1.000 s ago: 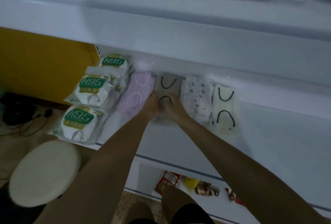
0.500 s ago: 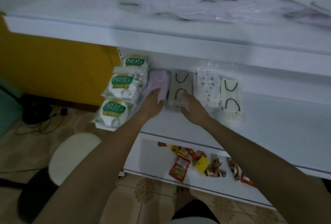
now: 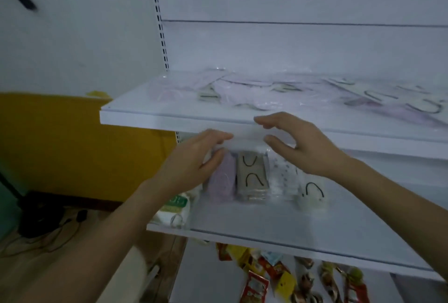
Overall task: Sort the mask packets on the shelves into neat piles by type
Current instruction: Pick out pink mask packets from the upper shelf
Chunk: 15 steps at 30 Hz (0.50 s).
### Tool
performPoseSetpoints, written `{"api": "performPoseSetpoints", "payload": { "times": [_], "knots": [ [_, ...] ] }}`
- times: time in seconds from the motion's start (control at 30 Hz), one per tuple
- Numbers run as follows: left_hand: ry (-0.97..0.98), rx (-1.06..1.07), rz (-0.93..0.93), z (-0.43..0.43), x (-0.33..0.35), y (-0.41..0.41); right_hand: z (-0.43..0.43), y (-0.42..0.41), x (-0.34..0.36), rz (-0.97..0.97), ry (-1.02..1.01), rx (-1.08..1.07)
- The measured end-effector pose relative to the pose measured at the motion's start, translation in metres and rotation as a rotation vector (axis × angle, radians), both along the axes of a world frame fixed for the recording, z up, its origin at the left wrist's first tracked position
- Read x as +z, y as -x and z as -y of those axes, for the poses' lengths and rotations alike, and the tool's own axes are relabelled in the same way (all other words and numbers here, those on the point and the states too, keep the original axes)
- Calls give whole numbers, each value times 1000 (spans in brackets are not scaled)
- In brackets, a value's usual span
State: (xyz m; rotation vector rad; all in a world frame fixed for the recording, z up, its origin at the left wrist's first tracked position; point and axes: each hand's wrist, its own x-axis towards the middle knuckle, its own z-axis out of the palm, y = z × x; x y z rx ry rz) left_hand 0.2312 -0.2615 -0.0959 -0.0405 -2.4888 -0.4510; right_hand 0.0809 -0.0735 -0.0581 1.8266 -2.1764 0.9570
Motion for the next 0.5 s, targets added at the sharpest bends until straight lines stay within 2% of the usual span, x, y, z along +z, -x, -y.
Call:
{"api": "performPoseSetpoints", "payload": {
  "times": [0.07,0.13,0.33,0.5],
  "knots": [
    [15,-22,-105,7,20,18,-1,21,16,-47,38,-49],
    [9,1,-120,21,34,41,0,46,22,-32,44,-96],
    [-19,279,260,79,53,106,47,106,41,101,-57,-193],
    [-67,506,226,139,61,109,141,123,62,192,-129,-260]
  ]
}}
